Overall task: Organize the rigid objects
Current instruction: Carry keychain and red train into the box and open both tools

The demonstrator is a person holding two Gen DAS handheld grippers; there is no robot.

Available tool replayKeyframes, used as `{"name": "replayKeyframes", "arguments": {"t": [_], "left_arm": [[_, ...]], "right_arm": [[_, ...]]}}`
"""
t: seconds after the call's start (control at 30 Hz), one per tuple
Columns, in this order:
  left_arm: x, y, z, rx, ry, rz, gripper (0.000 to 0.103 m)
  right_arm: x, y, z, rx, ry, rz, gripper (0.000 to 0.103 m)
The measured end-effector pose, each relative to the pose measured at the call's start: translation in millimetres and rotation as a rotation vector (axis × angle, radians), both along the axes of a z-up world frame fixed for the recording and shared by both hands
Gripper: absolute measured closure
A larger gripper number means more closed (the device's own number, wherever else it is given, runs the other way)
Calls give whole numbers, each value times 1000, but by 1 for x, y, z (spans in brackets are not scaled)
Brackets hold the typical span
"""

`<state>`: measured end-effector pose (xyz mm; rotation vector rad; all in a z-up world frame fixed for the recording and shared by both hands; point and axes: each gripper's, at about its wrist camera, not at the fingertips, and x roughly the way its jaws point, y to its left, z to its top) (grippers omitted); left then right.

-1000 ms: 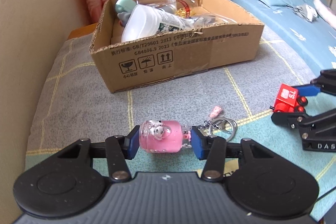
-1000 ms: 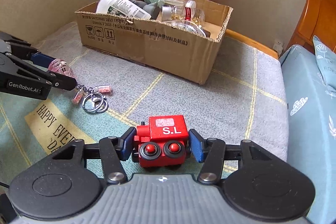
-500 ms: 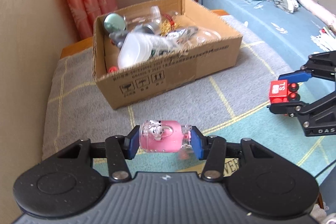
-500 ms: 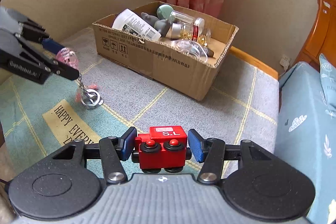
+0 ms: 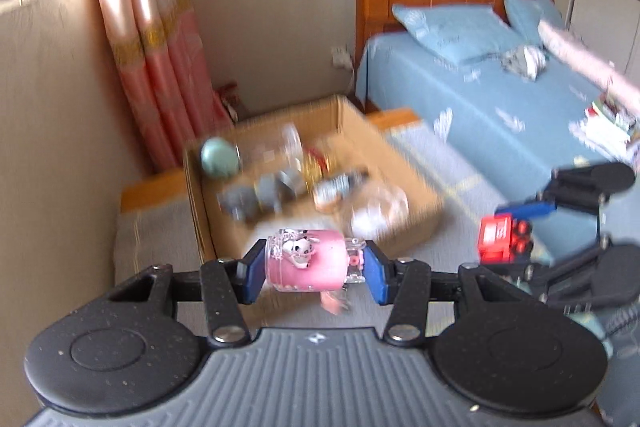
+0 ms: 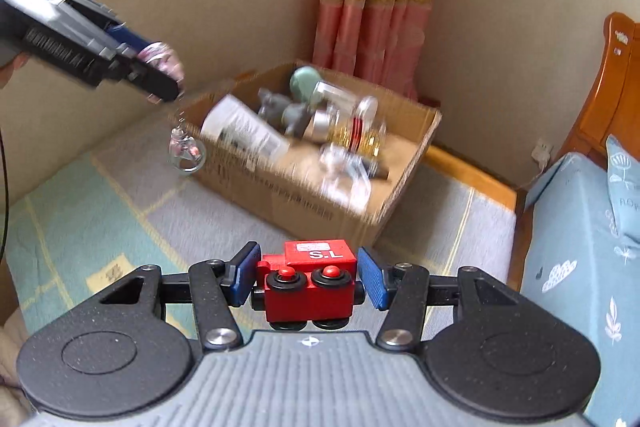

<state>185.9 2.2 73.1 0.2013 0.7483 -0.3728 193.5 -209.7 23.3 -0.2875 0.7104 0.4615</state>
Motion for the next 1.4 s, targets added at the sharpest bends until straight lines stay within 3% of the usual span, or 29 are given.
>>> {"name": "replayKeyframes", "arguments": {"t": [0.13, 0.27, 0.47, 0.7, 0.73, 0.77, 0.8, 0.87, 1.2, 1.4], "left_arm": [[39, -7, 18, 2, -35, 7, 54], [83, -11, 15, 33, -26, 41, 54], [144, -7, -21, 97, 38, 131, 54], [173, 0, -53, 108, 97, 182, 54], [174, 1, -56, 98, 107, 179, 53], [173, 3, -58, 91, 111, 176, 45], [172, 4, -58, 85, 112, 170, 31], [166, 5, -56, 78, 81, 169, 13], [111, 15, -39, 52, -33, 168, 8], [65, 27, -39, 23, -132, 232, 2]], "right_arm": [[17, 3, 12, 18, -24, -2, 44], [33, 6, 19, 41, -21, -9, 44], [49, 12, 27, 42, -28, -16, 44], [62, 17, 30, 34, -26, -15, 44], [64, 18, 30, 32, -24, -14, 44], [65, 19, 29, 28, -21, -13, 44], [66, 20, 30, 25, -21, -10, 44], [69, 22, 30, 23, -15, -8, 44], [93, 40, 28, 48, 28, 9, 44], [125, 55, 20, 72, 99, -26, 44]]}}
